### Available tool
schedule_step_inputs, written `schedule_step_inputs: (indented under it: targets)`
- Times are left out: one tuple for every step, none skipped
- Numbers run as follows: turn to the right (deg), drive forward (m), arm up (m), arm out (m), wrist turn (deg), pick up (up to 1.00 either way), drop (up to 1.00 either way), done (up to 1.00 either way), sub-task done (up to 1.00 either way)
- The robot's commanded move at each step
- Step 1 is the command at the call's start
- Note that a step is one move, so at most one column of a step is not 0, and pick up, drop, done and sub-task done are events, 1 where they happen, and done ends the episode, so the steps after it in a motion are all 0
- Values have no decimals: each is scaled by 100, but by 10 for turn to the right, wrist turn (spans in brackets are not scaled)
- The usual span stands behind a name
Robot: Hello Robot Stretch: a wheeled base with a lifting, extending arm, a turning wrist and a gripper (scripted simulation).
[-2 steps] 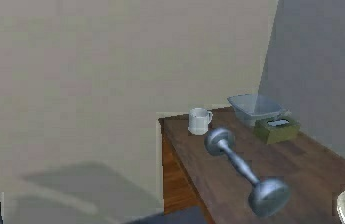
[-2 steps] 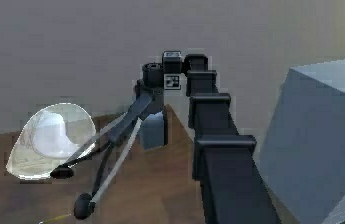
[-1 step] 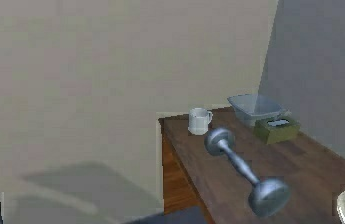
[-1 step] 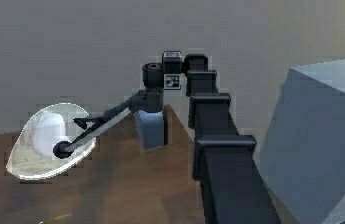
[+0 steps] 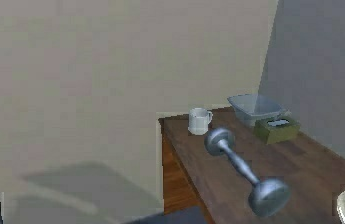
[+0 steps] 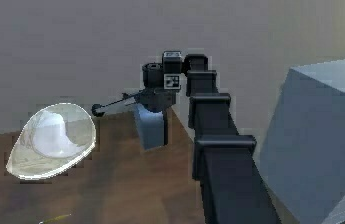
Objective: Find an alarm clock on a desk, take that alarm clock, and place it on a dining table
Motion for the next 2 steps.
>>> schedule_step_inputs:
  targets:
    - [0, 0, 0, 0, 240, 0, 0, 0, 0]
    - [0, 0, -20, 0, 0, 0, 0, 0, 0]
